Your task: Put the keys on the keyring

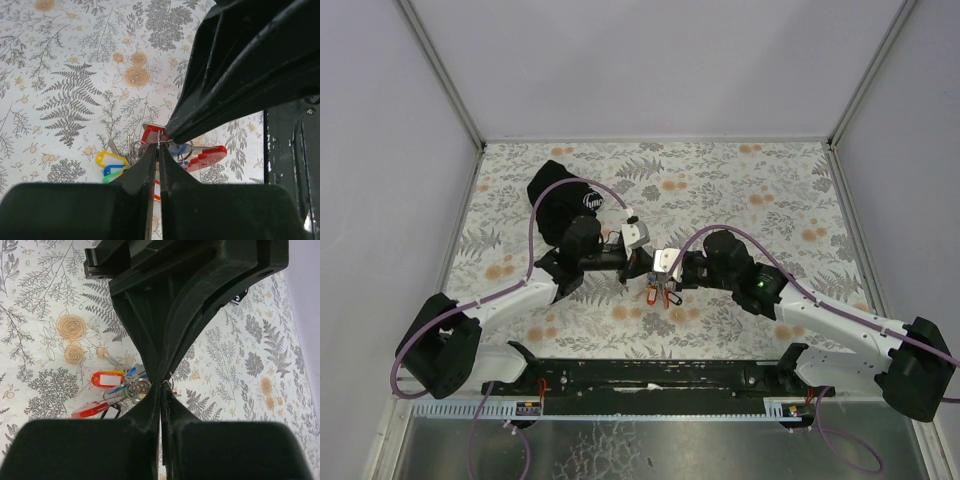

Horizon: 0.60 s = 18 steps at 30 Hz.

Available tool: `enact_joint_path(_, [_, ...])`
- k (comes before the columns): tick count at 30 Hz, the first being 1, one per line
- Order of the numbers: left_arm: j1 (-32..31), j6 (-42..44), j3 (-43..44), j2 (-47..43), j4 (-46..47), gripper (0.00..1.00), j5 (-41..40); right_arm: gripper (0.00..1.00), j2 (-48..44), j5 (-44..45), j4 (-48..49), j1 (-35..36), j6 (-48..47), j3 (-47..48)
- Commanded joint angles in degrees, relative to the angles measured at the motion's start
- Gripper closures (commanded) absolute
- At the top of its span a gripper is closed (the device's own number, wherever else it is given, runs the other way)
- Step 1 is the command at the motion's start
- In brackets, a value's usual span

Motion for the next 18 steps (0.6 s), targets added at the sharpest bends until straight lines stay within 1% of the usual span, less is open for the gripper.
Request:
enact_joint_path(1, [-0.09,-7.74,-0.21,-0.17,11.69,1.0,-4.36,1.0,-0.93,-0.96,0.12,0.95,-0.11,0.86])
enact_joint_path(5, [-0.09,-10.67,-2.53,-0.61,16.73,1.0,-4.25,1.0,-1.53,0.72,1.96,0.88,0.05,-0.56])
enact_joint_path(11, [-0.05,-11.74,-6.83,-1.99,23.53,1.0,-3.42,1.0,-3.07,3.68,6.19,0.93,1.51,-3.58])
enact_joint_path(18, [0.5,-13.33,-11.87,-3.5,32.69,1.0,-3.69,1.0,-2.73,2.83,6.82,0.91,2.38,-4.29])
